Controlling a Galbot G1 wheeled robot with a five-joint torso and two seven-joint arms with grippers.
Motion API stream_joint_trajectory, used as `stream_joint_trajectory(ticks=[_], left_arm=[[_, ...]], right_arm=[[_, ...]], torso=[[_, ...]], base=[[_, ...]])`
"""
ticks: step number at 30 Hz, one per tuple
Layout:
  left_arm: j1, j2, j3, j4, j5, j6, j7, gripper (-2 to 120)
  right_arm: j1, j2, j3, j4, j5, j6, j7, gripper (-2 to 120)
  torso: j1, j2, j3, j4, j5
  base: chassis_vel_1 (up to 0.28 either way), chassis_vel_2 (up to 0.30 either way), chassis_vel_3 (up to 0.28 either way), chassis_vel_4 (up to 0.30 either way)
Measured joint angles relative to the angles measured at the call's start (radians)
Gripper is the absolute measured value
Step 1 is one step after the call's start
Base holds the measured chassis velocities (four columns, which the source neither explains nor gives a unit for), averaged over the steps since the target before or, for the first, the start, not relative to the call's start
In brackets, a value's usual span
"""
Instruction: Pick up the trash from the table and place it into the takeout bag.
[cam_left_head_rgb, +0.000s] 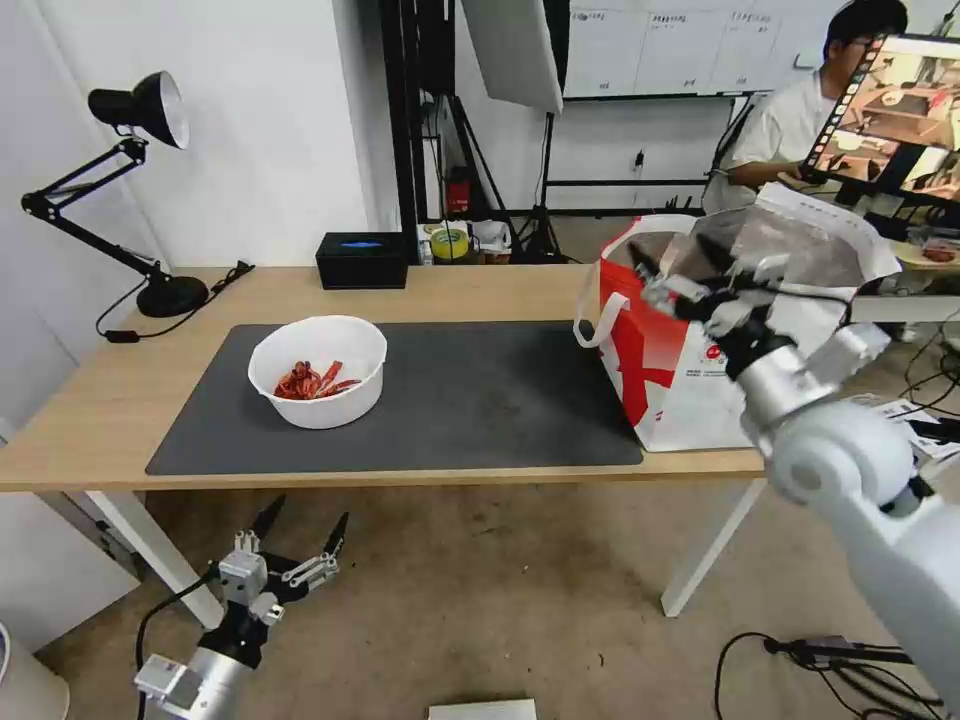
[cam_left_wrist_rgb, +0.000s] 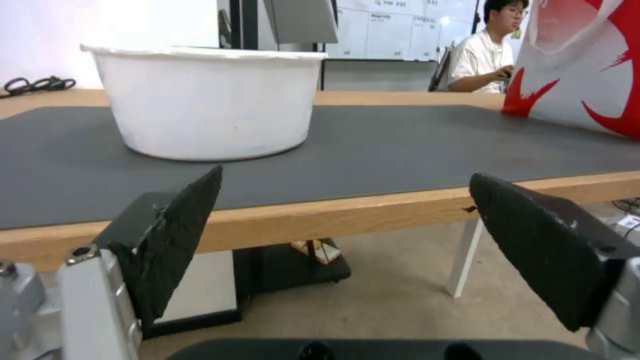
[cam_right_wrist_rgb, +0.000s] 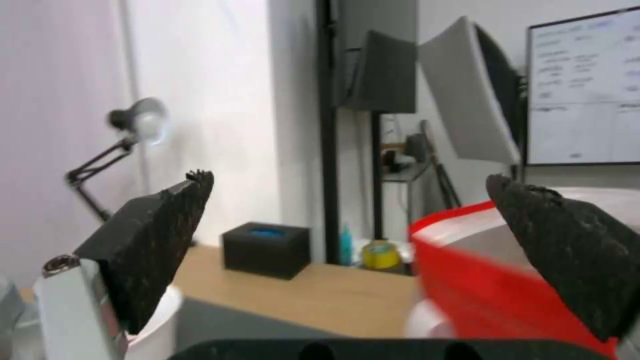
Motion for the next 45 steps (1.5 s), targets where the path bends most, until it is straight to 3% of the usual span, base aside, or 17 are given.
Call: stream_joint_trajectory(ticks=[6,10,20,30,45], left_arm=[[0.002,-0.005,-0.008,0.011,-0.002,-0.013,0.001,100],[0.001,-0.004,-0.011,0.014,-0.005,-0.014,0.001,100],[-0.009,0.004,-0.013,0.031,-0.020,-0.017,0.003,100],[-0.018,0.005,-0.009,0.051,-0.025,-0.035,0.006,100],[-0.009,-0.006,-0.009,0.042,-0.027,-0.035,0.008,100]], right_arm=[[-0.209,0.043,0.014,0.055,-0.107,0.011,-0.055,100],[-0.272,0.067,0.016,0.053,-0.156,0.028,-0.068,100],[-0.487,0.203,0.009,-0.025,-0.351,0.105,-0.046,100],[-0.544,0.256,0.001,-0.089,-0.395,0.120,-0.020,100],[-0.557,0.272,-0.005,-0.130,-0.453,0.123,-0.015,100]], torso=[[0.000,0.000,0.000,-0.0001,0.0001],[0.000,0.000,0.000,-0.0001,0.0001],[0.000,0.000,0.000,-0.0001,0.0002],[0.000,0.000,0.000,-0.0001,0.0001],[0.000,0.000,0.000,-0.0001,0.0002]], base=[[0.000,0.000,0.000,0.000],[0.000,0.000,0.000,0.000],[0.000,0.000,0.000,0.000],[0.000,0.000,0.000,0.000],[0.000,0.000,0.000,0.000]])
